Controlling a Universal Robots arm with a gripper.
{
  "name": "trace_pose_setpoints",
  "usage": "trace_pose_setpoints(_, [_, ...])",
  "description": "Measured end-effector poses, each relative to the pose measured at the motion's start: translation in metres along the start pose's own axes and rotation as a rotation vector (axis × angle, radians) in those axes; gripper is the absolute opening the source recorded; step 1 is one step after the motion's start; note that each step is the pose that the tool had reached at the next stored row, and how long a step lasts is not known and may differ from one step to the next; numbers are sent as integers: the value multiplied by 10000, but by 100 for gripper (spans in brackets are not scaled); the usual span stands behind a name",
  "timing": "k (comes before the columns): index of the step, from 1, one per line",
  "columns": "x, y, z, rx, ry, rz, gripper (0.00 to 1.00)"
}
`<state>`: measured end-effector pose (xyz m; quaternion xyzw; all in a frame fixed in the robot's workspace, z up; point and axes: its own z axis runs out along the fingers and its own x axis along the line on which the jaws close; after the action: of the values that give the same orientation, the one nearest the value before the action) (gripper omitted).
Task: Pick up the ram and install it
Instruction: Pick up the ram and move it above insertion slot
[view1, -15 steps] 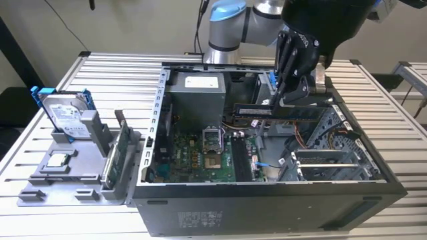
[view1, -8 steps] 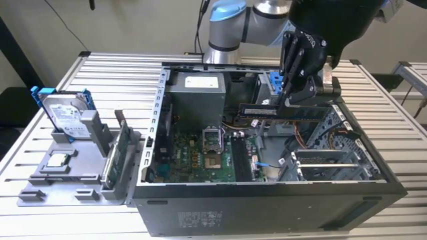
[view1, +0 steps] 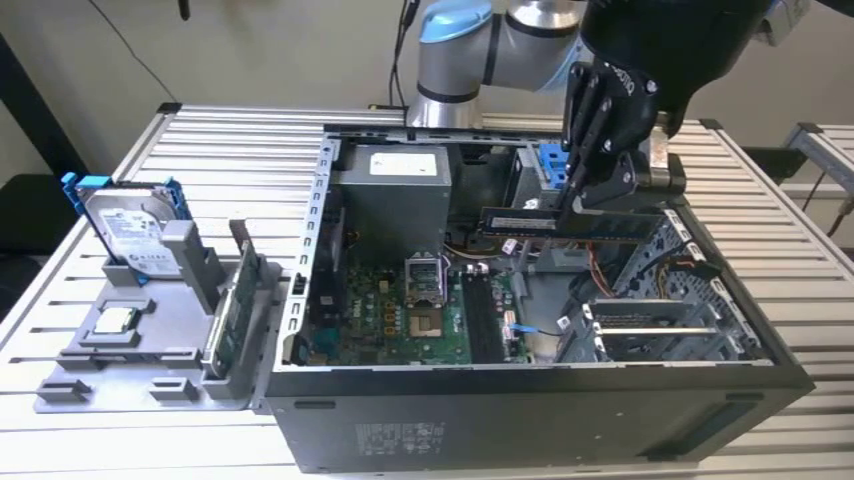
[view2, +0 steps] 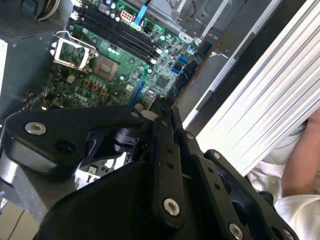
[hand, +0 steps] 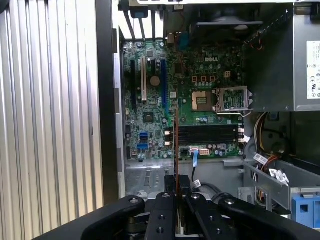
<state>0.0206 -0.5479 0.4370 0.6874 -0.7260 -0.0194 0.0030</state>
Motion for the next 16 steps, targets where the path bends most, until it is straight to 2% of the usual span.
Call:
trace_pose_setpoints(7, [-53,3,2,0,2,0,14])
trace_pose_setpoints(16, [-182,10,13,0,0,1,14])
